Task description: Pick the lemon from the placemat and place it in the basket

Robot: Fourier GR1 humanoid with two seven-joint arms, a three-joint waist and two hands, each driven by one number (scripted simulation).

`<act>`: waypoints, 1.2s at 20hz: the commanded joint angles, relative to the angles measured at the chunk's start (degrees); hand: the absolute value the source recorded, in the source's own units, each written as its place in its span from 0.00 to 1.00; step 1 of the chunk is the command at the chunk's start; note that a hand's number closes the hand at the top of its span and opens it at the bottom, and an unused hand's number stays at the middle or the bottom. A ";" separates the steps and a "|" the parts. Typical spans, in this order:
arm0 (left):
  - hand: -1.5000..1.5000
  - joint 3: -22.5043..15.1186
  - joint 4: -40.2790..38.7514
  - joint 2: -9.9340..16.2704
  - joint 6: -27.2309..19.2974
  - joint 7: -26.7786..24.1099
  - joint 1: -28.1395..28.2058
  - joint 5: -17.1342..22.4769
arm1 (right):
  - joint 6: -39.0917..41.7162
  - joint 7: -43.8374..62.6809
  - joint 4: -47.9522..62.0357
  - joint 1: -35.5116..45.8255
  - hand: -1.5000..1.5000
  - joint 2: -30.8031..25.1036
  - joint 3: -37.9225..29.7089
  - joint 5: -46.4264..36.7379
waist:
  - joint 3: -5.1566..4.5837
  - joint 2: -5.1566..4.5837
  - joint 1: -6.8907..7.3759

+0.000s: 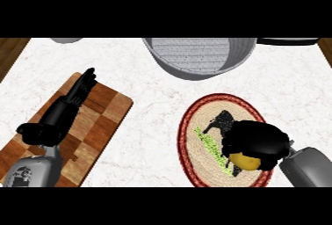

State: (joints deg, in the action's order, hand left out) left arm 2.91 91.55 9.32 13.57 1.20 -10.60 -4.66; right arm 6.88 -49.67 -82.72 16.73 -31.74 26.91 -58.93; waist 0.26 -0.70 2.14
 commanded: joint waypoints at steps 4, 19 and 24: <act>0.50 -0.47 0.35 -1.02 -0.75 1.12 -1.47 -0.12 | 0.43 -25.59 14.04 3.24 1.00 -5.52 -4.40 13.64 | -0.11 -0.04 -0.32; 0.50 0.35 -0.88 0.04 -0.26 0.99 -2.60 -0.06 | 23.12 -24.39 6.92 5.76 1.00 -22.11 -8.43 56.78 | -0.25 0.21 -0.83; 0.50 1.14 -1.22 0.86 0.85 0.63 -0.16 0.76 | 25.80 -17.93 5.64 9.74 1.00 -29.05 -12.22 67.07 | -0.29 0.56 -1.00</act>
State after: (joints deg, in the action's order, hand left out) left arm 3.76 90.36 9.65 13.61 1.57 -11.41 -4.43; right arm 17.29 -59.58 -78.49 22.38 -56.52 17.83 1.02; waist -0.01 -0.26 1.05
